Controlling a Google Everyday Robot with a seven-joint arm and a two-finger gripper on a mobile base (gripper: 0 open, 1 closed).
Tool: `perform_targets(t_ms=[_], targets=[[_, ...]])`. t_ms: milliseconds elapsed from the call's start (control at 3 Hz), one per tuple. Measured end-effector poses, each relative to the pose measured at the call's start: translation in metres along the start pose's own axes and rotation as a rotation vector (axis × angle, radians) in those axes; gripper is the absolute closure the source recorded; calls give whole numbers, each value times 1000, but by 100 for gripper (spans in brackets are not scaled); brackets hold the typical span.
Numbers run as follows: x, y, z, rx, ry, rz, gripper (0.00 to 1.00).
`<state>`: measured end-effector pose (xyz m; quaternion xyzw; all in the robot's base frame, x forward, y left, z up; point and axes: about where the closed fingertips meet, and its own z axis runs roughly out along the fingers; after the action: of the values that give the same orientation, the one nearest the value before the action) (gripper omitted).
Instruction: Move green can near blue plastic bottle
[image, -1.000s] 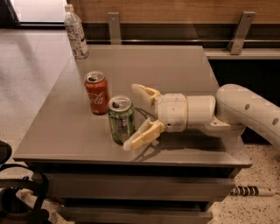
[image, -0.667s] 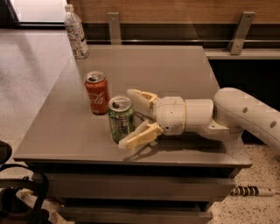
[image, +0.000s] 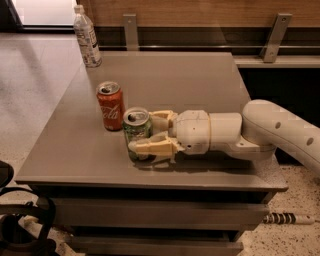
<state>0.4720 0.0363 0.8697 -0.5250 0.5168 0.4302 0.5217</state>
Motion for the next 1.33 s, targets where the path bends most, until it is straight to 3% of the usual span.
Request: perform_targets(t_ms=[667, 1000, 1333], targets=[[-2, 2, 4, -8, -1, -3, 100], [-2, 2, 4, -7, -1, -2, 100], [-5, -27, -22, 42, 15, 11, 100]])
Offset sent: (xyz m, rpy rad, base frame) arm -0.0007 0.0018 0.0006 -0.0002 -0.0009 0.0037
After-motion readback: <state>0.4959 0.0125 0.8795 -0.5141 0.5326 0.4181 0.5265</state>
